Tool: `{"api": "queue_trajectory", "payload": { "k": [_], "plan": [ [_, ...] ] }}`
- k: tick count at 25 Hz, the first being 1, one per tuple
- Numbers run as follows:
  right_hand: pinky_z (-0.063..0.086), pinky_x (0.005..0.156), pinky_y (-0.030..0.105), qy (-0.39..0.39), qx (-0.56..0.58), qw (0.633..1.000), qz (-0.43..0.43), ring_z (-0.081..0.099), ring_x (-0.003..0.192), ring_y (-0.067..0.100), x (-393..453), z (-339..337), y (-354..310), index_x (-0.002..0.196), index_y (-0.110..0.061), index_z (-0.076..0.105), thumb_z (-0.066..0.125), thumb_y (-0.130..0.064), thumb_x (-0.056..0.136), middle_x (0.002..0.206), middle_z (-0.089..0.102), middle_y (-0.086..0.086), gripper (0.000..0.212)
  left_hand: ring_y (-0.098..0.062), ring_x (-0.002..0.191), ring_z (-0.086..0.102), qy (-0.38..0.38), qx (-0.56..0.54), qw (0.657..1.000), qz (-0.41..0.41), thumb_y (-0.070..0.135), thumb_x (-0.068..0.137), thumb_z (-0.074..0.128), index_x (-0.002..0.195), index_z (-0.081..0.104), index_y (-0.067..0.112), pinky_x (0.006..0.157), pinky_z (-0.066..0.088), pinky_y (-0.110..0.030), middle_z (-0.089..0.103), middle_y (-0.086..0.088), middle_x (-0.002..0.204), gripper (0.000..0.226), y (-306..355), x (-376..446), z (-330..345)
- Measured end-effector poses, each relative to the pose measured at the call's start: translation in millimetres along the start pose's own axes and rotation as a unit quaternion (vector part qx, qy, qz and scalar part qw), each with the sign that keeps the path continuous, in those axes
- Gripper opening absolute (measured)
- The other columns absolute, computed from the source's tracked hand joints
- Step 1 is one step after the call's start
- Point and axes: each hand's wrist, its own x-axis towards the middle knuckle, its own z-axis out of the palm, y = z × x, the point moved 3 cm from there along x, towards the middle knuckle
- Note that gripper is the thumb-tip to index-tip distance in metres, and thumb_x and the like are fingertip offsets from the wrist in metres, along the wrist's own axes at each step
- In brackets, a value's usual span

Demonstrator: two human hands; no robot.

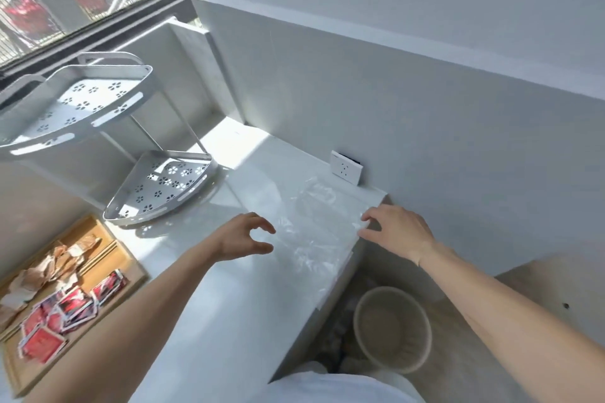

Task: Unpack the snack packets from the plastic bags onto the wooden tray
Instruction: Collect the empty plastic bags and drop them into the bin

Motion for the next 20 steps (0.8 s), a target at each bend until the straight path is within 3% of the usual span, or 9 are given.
{"api": "queue_trajectory", "payload": {
  "k": [5, 9, 11, 14, 17, 20],
  "plan": [
    [0.045, 0.093, 0.041, -0.069, -0.047, 0.994, 0.064, 0.05, 0.121, 0.027, 28.1, 28.1, 9.9, 0.135, -0.03, 0.048, 0.057, -0.056, 0.085, 0.134, 0.053, 0.003, 0.057, -0.017, 0.122, 0.042, -0.006, 0.081, 0.997, -0.013, 0.037, 0.074, 0.071, 0.123, 0.058, 0.037, 0.099, 0.043, -0.039, 0.049, 0.006, 0.13, 0.051, -2.3, 36.3, 10.1],
    [0.034, 0.105, 0.048, -0.1, -0.067, 0.99, 0.075, 0.031, 0.136, 0.03, 43.3, 43.4, 5.7, 0.148, -0.032, 0.028, 0.053, -0.064, 0.083, 0.154, 0.028, 0.005, 0.076, -0.018, 0.122, 0.041, 0.006, 0.127, 0.992, 0.009, 0.033, 0.07, 0.071, 0.132, 0.048, 0.04, 0.092, 0.043, -0.035, 0.043, 0.007, 0.136, 0.067, 2.3, 54.9, 16.8],
    [0.03, 0.107, 0.049, -0.103, -0.065, 0.989, 0.079, 0.026, 0.139, 0.031, 50.9, 49.9, 1.1, 0.15, -0.03, 0.02, 0.045, -0.064, 0.088, 0.158, 0.02, 0.006, 0.075, -0.018, 0.122, 0.041, -0.007, 0.149, 0.989, 0.019, 0.033, 0.069, 0.073, 0.136, 0.044, 0.042, 0.086, 0.043, -0.032, 0.04, 0.007, 0.139, 0.074, 3.0, 62.2, 20.0],
    [0.032, 0.104, 0.048, -0.089, -0.09, 0.988, 0.084, 0.029, 0.136, 0.033, 58.9, 57.2, -4.2, 0.149, -0.03, 0.023, 0.039, -0.053, 0.095, 0.157, 0.02, 0.009, 0.06, -0.02, 0.122, 0.042, -0.018, 0.18, 0.983, 0.03, 0.033, 0.07, 0.074, 0.138, 0.043, 0.045, 0.08, 0.043, -0.03, 0.035, 0.007, 0.143, 0.075, 2.0, 69.2, 24.4],
    [0.032, 0.104, 0.049, -0.087, -0.092, 0.987, 0.102, 0.027, 0.135, 0.036, 63.8, 61.6, -6.8, 0.144, -0.031, 0.03, 0.047, -0.042, 0.095, 0.157, 0.016, 0.013, 0.053, -0.02, 0.122, 0.043, -0.016, 0.18, 0.983, 0.031, 0.031, 0.073, 0.074, 0.134, 0.049, 0.041, 0.077, 0.045, -0.031, 0.036, 0.007, 0.144, 0.066, 1.5, 73.3, 28.8],
    [0.036, 0.098, 0.046, -0.062, -0.067, 0.99, 0.109, 0.035, 0.126, 0.034, 65.8, 61.5, -7.4, 0.136, -0.027, 0.04, 0.056, -0.036, 0.092, 0.145, 0.034, 0.011, 0.048, -0.02, 0.116, 0.048, 0.0, 0.177, 0.984, 0.03, 0.024, 0.08, 0.071, 0.129, 0.052, 0.033, 0.071, 0.043, -0.031, 0.045, 0.007, 0.136, 0.054, 3.1, 78.7, 35.7]
  ]
}}
